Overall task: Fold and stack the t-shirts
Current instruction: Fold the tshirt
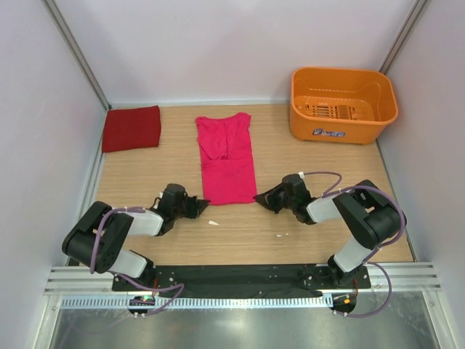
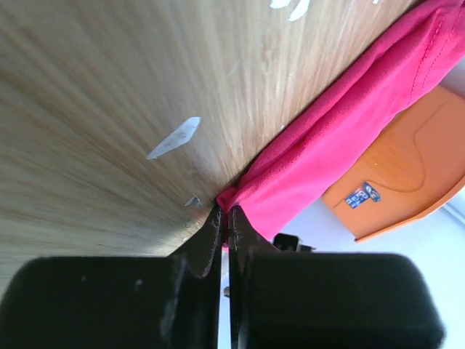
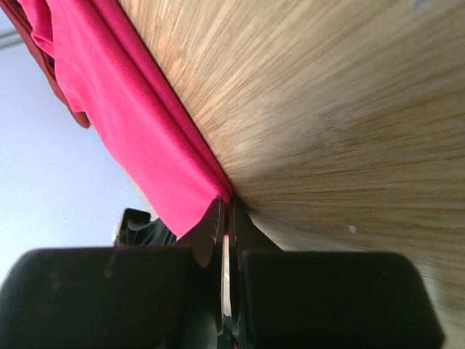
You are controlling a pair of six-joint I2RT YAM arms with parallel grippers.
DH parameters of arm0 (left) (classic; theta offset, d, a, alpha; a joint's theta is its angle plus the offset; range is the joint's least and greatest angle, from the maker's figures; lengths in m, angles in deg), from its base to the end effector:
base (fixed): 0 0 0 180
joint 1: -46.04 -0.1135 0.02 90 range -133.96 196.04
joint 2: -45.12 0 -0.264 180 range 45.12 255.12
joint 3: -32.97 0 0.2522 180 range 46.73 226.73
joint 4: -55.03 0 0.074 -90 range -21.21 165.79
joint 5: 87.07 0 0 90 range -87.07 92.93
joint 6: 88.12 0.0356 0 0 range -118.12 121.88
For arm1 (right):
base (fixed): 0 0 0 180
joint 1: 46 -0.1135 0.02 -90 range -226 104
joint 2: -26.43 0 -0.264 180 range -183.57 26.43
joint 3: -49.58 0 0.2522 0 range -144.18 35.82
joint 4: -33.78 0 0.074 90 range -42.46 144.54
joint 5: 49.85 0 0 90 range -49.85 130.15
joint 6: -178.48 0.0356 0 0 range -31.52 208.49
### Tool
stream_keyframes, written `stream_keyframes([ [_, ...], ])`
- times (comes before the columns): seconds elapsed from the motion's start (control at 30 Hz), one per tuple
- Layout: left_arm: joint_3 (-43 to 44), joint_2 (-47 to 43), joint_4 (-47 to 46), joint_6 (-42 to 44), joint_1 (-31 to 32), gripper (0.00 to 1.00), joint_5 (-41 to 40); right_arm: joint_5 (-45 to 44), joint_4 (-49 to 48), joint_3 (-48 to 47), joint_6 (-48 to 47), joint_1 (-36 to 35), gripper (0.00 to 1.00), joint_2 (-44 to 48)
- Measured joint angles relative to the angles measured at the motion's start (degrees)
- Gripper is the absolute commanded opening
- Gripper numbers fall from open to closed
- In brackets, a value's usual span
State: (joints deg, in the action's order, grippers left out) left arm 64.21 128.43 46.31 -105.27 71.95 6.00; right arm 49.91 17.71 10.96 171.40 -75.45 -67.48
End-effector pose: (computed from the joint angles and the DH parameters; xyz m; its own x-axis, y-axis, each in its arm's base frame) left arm 0.2006 -0.0996 0.1016 -0.2683 -0.9304 0.2496 -0.7290 0.0268 -0.6840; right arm 0.2288 0.1361 0.1006 -0.6622 0.7492 0.0109 0.4726 0.4063 0.7820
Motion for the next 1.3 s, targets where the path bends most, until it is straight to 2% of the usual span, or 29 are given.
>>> stream_keyframes([
  [0.2,1.5,-1.8,4.6,5.6,0.0,0.0,-0.3,1.3,3.7,-1.7,-5.6,0.0,0.01,0.8],
  [0.37,0.5,-8.5,12.9,9.8,0.1,0.0,-0.2,3.1,9.3,-1.6,-10.7,-0.3,0.02,4.2],
  [0.6,-2.9,-29.0,29.7,12.2,5.3,0.0,-1.7,3.5,16.7,5.1,-13.9,-6.1,0.02,16.9],
  [0.77,-3.6,-44.1,43.2,10.6,13.5,0.0,-5.2,1.1,21.1,10.6,-11.9,-14.9,0.02,27.8],
  [0.87,-3.3,-49.0,50.3,9.2,18.4,0.0,-7.6,-1.2,25.4,11.9,-9.8,-19.8,0.01,35.1],
  [1.0,0.2,-48.3,57.9,7.6,24.0,0.0,-10.2,-3.5,30.8,11.8,-8.3,-23.2,0.02,42.6],
  [1.1,4.0,-46.7,61.0,6.5,27.4,0.0,-12.1,-4.5,35.8,10.0,-8.5,-23.4,0.01,44.2],
  [1.3,16.7,-41.3,65.7,8.3,28.3,0.0,-18.1,-5.2,46.1,0.0,-13.4,-20.7,0.01,43.6],
])
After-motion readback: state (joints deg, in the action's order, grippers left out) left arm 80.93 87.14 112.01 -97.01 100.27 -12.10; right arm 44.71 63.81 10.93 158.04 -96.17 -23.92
